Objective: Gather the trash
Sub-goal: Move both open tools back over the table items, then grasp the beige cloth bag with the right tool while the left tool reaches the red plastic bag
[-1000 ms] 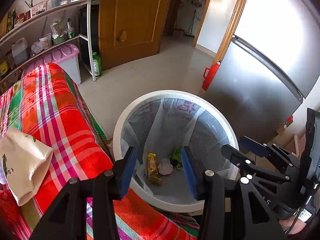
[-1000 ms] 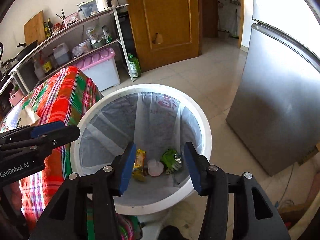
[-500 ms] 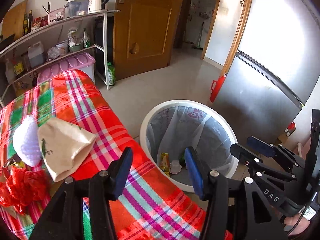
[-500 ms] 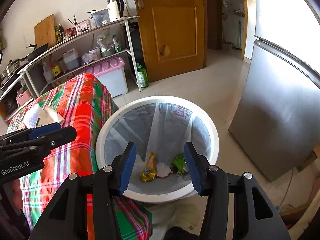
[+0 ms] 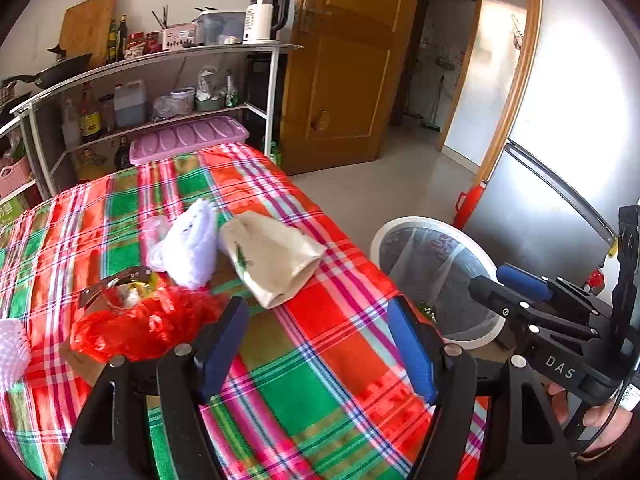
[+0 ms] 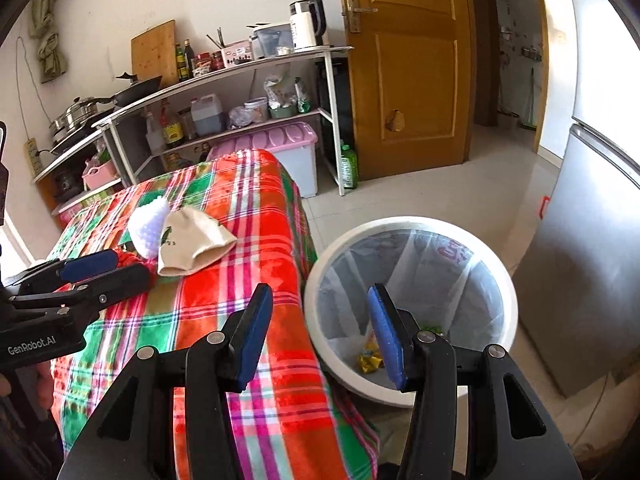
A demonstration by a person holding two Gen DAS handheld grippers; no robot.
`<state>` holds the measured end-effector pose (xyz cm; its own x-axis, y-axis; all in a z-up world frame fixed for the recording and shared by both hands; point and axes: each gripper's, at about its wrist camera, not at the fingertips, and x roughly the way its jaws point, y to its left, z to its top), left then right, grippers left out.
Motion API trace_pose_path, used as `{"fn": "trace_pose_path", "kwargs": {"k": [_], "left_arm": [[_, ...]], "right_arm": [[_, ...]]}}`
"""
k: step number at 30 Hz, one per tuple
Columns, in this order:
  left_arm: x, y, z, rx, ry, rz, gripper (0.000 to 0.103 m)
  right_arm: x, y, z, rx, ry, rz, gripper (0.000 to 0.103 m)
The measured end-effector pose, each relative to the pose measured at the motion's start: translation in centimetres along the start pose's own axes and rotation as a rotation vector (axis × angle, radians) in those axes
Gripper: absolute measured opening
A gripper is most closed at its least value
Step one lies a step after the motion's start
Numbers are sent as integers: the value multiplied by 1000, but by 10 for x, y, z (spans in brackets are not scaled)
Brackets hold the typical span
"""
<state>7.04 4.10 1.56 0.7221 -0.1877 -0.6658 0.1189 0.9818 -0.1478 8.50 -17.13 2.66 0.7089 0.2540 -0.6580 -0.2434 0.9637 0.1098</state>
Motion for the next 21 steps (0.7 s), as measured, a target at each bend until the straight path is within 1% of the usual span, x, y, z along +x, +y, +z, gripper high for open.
{"fn": "trace_pose_path", "kwargs": {"k": [3,6,11,14,15,18,21], "left_arm": [[-5,22,-4,-23,-2,41,76],[-11,42,-6,-53,-14,74,77],[-17,71,-7,-67,-16,108,80],[-16,84,-7,-63,-6,136,81],[-16,89,-6,-68,1,142,81],[-12,100,-4,-84,16,128,81],[-5,104,-2,-63,28,139,81]], "right_arm": [[6,16,3,-27,5,37,51],[16,30,6,-55,18,58,55],[35,51,12,-91,45,113,56],[48,65,18,-119,60,125,56],[52,69,20,-129,63,131,56],[68,81,29,-156,85,163,56],[84,90,38,-176,100,164,56]]}}
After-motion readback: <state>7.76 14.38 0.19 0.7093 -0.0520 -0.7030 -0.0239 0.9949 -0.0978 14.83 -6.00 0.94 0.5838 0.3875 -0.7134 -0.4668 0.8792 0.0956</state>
